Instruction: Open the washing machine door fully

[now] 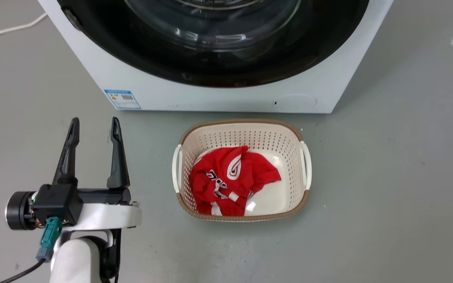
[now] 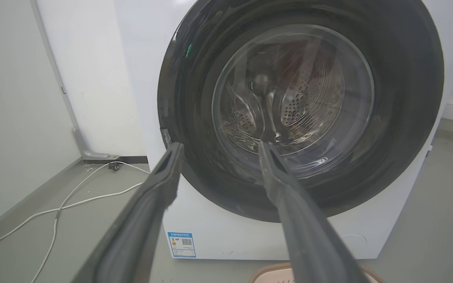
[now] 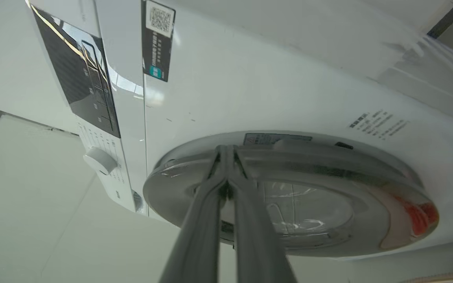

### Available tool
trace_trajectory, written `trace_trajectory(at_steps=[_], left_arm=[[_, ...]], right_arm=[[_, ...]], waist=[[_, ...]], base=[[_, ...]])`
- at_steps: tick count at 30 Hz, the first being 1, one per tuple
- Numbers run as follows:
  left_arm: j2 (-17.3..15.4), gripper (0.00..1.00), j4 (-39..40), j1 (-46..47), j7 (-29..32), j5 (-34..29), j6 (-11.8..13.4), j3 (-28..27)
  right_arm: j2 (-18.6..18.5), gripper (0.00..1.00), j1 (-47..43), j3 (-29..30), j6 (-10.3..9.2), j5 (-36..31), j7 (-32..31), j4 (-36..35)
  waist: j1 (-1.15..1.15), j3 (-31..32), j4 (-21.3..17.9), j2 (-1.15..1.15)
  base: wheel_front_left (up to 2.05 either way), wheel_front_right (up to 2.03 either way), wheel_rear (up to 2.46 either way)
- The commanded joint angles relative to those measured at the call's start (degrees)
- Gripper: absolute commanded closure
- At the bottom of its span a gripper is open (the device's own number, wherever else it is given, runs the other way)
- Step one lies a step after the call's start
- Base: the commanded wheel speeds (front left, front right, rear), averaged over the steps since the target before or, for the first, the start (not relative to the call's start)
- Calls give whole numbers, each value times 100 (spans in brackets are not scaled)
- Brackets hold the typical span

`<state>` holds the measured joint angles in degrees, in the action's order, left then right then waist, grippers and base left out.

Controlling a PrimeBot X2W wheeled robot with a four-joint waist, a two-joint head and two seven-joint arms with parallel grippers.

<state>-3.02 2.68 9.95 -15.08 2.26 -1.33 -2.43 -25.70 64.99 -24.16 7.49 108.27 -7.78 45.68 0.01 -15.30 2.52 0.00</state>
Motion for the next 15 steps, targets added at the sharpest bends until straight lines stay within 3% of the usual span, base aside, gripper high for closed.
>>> trace_trajectory(at_steps=[1, 6, 15], left_arm=[[2, 0, 37, 109, -13, -48, -5, -17], [2, 0, 75, 259, -13, -108, -39, -6], [8, 0, 143, 489, -13, -56, -42, 83]], right_arm=[[21, 100, 318, -233, 0, -96, -167, 203], [304, 100, 1251, -1019, 0, -474, -515, 1075], [786, 100, 2487, -1514, 0, -735, -743, 2336]], waist=[[-1, -141, 17, 0], [-1, -381, 23, 0], [-1, -836, 148, 0]], base=[[0, 0, 0], [0, 0, 0], [0, 0, 0]])
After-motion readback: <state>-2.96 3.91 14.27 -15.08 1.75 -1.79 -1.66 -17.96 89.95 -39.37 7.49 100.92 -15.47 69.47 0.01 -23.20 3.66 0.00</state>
